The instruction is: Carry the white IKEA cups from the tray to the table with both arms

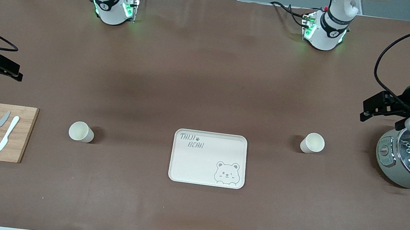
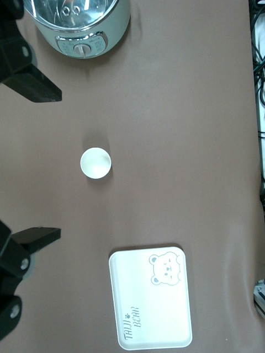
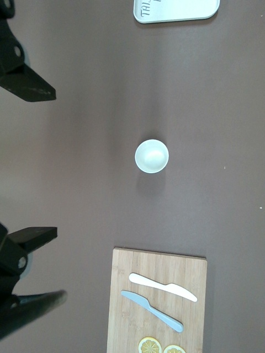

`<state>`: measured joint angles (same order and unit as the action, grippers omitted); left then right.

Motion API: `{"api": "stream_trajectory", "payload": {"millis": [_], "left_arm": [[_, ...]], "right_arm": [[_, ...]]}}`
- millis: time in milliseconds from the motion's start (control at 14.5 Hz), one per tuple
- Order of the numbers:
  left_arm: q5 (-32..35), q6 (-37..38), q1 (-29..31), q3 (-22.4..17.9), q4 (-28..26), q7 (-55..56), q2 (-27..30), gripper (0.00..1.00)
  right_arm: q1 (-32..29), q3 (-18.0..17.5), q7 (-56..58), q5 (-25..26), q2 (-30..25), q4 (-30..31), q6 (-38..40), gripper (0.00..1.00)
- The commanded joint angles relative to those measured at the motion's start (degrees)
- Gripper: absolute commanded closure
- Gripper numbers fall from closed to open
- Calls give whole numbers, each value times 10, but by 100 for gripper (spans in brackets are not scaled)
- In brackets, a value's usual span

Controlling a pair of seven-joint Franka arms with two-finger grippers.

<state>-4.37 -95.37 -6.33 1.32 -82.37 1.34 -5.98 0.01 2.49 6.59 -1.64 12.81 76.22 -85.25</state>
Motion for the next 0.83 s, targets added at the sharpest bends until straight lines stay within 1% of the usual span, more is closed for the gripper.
{"api": "stream_trajectory", "payload": {"millis": [0, 138, 345, 484, 622, 760], "left_arm": [[-6, 12, -3, -4, 2, 2, 9, 0], [-1, 16, -3, -2, 2, -1, 10, 0], [49, 42, -4, 3, 2, -4, 11, 0], [63, 52, -4, 7, 1, -6, 10, 0], [93, 72, -4, 8, 0, -37, 9, 0], [103, 91, -7, 8, 0, -77, 10, 0]], "right_arm": [[3, 0, -10, 2, -14, 2, 7, 0], [3, 1, -10, 2, -16, 2, 7, 0], [3, 1, -10, 2, -16, 2, 7, 0], [3, 1, -10, 2, -16, 3, 7, 0], [3, 1, -10, 2, -16, 4, 7, 0], [3, 1, -10, 2, -16, 6, 6, 0]]}}
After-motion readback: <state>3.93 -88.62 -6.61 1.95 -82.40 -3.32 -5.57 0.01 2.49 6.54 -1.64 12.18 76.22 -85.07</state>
